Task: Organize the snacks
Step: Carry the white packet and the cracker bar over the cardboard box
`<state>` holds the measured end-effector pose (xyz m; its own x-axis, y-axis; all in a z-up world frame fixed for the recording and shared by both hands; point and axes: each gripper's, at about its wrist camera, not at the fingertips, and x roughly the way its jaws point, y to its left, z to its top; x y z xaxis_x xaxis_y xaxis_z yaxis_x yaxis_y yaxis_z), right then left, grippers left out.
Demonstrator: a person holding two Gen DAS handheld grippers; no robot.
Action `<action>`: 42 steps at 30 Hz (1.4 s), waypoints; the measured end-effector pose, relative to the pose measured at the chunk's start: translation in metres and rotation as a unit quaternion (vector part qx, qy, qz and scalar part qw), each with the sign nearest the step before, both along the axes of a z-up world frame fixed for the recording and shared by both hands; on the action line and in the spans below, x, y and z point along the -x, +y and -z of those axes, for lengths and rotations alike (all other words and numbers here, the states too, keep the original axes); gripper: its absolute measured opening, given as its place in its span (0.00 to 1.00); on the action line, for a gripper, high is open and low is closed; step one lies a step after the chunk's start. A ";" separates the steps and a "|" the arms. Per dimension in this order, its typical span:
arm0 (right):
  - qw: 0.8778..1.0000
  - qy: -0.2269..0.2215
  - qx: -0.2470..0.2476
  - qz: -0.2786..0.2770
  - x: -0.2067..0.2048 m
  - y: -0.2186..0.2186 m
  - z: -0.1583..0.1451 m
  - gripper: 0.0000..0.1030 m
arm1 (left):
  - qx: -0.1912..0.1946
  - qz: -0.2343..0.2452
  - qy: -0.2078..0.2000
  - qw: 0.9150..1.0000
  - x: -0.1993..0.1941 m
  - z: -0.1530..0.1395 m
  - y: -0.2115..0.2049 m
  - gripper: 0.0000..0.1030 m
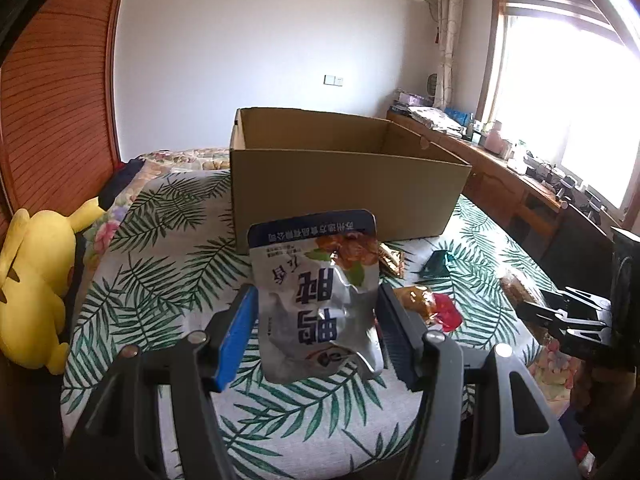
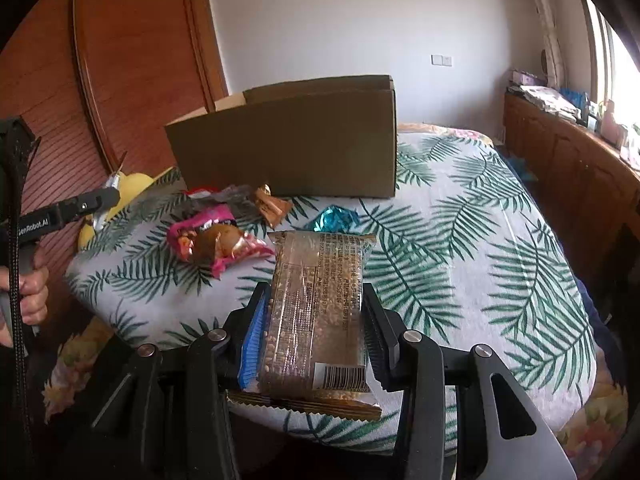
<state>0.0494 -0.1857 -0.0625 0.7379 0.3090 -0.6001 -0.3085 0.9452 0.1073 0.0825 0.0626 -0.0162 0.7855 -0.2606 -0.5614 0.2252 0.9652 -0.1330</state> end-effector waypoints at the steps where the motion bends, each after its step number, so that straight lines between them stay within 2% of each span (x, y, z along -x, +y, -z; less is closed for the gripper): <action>1: 1.000 -0.003 0.000 -0.001 -0.002 0.001 -0.002 0.43 | -0.001 0.001 -0.001 1.000 0.000 -0.001 -0.001 0.58; 17: 0.999 -0.042 -0.014 -0.016 -0.044 0.013 -0.050 0.43 | -0.007 0.018 -0.049 0.999 -0.027 -0.050 -0.007 0.58; 24: 0.998 -0.055 -0.019 -0.021 -0.067 0.017 -0.072 0.43 | -0.022 0.025 -0.070 0.997 -0.042 -0.075 -0.017 0.58; 34: 0.998 -0.054 -0.011 -0.022 -0.090 0.021 -0.084 0.43 | -0.030 0.030 -0.062 0.997 -0.076 -0.080 -0.031 0.58; 42: 0.999 -0.041 -0.002 -0.023 -0.107 0.026 -0.081 0.43 | -0.046 0.050 -0.017 0.998 -0.113 -0.069 -0.041 0.58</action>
